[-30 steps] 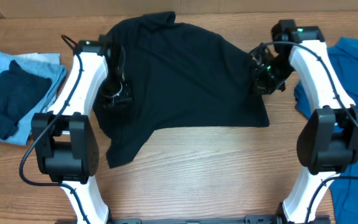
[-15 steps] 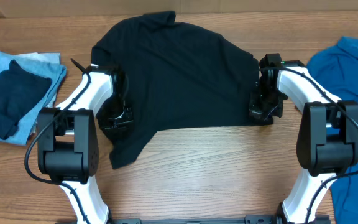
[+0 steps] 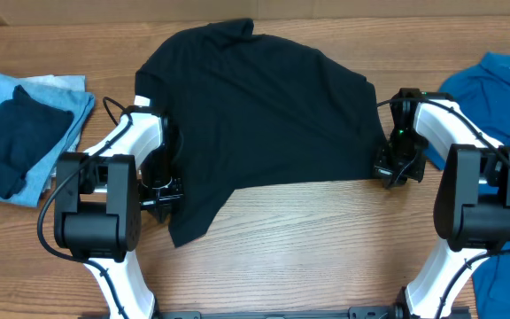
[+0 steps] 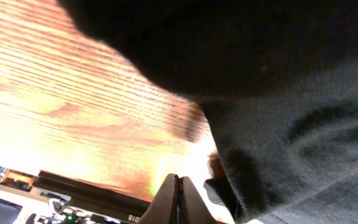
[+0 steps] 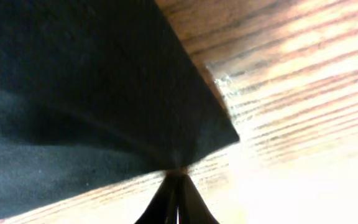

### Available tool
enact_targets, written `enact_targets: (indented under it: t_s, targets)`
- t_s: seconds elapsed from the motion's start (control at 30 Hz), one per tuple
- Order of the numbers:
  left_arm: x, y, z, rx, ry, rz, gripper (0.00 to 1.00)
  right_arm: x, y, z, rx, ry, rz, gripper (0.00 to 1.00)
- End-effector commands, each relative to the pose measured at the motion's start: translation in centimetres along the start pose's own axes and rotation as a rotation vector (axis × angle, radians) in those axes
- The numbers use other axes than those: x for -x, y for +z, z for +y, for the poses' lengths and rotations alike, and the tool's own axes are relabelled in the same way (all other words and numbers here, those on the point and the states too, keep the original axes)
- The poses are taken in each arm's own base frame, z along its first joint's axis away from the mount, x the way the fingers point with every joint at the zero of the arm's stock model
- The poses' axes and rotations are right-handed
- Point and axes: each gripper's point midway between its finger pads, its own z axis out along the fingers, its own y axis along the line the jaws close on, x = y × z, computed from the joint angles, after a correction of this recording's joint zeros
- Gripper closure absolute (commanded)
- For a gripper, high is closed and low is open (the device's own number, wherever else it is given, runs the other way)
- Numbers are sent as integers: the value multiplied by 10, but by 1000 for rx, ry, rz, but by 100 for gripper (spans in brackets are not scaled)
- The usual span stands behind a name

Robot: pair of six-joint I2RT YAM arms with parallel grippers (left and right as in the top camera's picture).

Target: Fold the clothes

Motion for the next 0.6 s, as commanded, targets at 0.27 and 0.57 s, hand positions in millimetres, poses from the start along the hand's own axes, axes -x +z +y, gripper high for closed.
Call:
enact_targets:
  t_s: [0.27,0.57]
  targets:
    - [61,-261,-21,-369,106,-941,96,89,-162,90,298,-333,-538,96]
    - [173,-174,-100,-456,295,-861,96,130,-109,175,319,-652,-632,96]
